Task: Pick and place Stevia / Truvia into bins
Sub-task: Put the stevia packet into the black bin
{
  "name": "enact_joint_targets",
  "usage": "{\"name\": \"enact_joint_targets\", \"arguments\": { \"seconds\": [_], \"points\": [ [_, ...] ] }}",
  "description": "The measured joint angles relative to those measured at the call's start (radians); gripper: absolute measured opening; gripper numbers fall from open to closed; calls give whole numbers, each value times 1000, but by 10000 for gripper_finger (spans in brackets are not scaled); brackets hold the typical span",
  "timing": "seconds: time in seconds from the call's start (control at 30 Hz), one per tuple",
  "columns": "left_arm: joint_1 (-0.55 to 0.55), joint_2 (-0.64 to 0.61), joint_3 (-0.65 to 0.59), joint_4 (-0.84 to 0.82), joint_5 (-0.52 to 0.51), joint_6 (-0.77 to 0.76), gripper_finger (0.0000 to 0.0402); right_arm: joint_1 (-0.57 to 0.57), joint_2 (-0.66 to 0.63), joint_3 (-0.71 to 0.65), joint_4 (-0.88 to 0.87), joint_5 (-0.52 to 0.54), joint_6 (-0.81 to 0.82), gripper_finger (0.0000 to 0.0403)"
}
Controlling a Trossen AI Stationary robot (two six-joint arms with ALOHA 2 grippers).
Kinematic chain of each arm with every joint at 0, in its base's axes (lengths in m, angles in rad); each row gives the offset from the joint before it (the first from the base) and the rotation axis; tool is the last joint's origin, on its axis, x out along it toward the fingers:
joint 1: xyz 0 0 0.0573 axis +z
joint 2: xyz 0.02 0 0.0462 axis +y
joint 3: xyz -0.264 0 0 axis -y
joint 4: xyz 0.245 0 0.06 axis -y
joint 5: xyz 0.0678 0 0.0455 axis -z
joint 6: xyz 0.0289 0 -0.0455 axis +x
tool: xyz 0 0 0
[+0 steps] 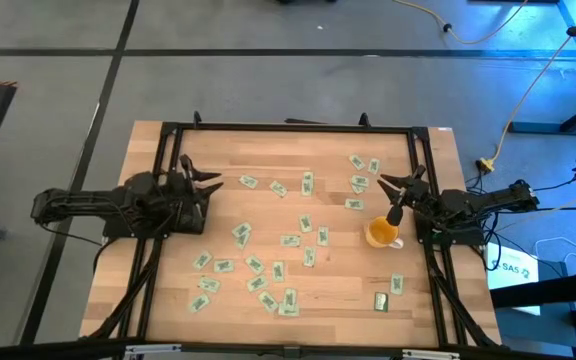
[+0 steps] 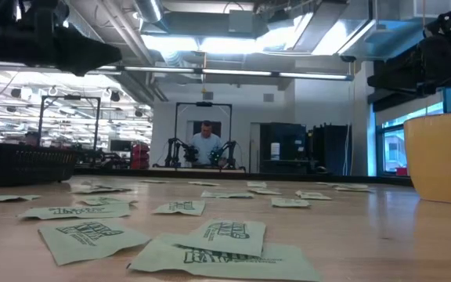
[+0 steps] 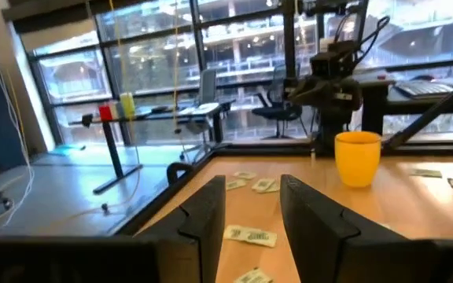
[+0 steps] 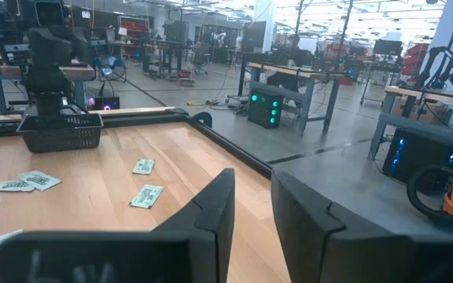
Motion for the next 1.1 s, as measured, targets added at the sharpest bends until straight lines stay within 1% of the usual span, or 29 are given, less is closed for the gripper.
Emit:
{"name": "enact_joint_targets", "arguments": {
  "seconds": [0.13,0.33,0.43,0.53,0.63,0.73,0.8,0.9,1.0,1.1],
  "points": [
    [0,113,86,-92,1,-38,116,0,0,0,0,0,0,90],
    [-10,357,281,-315,42,-101,118,0,0,0,1,1,-1,90],
    [-34,469,408,-492,68,-133,115,0,0,0,2,1,0,90],
    [-66,570,536,-704,72,-179,114,0,0,0,1,1,-1,90],
    [-100,655,641,-917,72,-261,114,0,0,0,1,1,-1,90],
    [-140,724,705,-1071,72,-374,114,0,0,0,1,1,-1,90],
    [-169,761,716,-1115,74,-444,114,0,0,0,0,1,-1,90],
    [-216,813,717,-1135,113,-517,114,0,0,0,0,1,-1,90],
    [-268,868,717,-1132,170,-559,114,0,0,0,0,1,-1,90],
    [-311,921,717,-1132,188,-593,115,0,0,0,0,1,-1,90]
  ]
}}
